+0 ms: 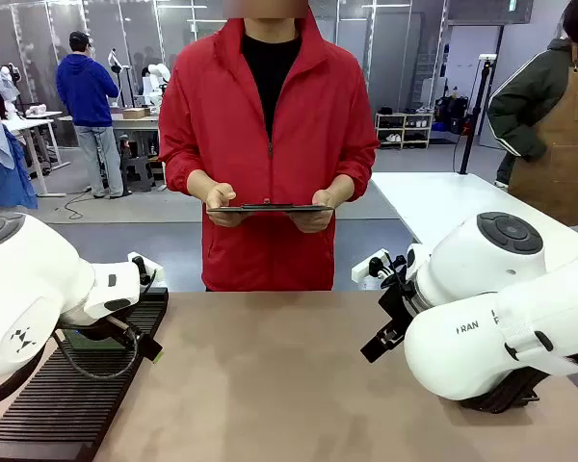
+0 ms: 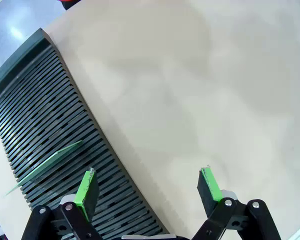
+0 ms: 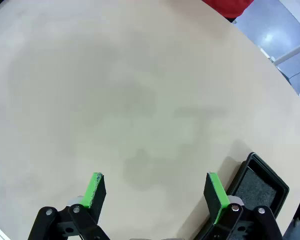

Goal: Inspect the PCB.
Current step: Pick up the Blank PCB and present it to the human.

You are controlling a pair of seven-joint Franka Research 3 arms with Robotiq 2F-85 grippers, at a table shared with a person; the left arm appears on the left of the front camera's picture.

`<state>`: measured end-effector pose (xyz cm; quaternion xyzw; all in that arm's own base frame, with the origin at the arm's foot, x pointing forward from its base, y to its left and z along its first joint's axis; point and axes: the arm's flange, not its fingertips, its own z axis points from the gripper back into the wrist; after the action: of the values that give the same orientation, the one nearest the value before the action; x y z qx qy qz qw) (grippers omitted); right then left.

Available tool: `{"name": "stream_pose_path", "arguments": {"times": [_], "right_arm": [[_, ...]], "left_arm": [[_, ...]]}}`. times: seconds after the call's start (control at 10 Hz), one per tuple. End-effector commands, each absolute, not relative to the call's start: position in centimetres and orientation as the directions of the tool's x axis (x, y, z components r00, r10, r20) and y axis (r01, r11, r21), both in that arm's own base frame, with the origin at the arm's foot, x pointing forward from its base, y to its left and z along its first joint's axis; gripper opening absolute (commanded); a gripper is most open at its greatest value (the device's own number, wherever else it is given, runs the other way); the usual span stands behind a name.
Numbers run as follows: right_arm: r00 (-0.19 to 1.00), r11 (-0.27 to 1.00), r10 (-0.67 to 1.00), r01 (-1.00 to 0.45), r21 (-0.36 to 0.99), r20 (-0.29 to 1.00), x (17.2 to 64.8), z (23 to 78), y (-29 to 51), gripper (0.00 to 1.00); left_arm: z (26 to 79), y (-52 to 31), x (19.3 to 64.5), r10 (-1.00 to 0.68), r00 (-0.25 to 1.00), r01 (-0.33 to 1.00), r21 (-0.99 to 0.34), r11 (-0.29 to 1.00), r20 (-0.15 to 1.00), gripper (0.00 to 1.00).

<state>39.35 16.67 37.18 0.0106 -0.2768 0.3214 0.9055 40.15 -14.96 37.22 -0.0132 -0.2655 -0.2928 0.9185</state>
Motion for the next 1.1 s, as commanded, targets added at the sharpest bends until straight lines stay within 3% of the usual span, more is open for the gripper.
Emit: {"name": "stream_pose_path", "arguments": {"times": [0.0, 0.9, 1.0], "right_arm": [[0.640, 0.793, 0.576, -0.588, -0.159, 0.508, 39.4, 37.2, 16.7, 1.00], [0.639, 0.792, 0.578, -0.589, -0.160, 0.508, 39.4, 37.2, 16.7, 1.00], [0.632, 0.785, 0.581, -0.602, -0.146, 0.513, 39.8, 40.1, 16.6, 1.00]], "left_arm": [[37.2, -15.0, 40.1, -0.531, 0.687, 0.545, 0.131, 0.828, 0.495, 1.00], [37.2, -15.0, 40.1, -0.531, 0.687, 0.545, 0.131, 0.828, 0.495, 1.00], [40.3, -15.1, 39.6, -0.607, 0.629, 0.618, 0.161, 0.770, 0.486, 1.00]]}}
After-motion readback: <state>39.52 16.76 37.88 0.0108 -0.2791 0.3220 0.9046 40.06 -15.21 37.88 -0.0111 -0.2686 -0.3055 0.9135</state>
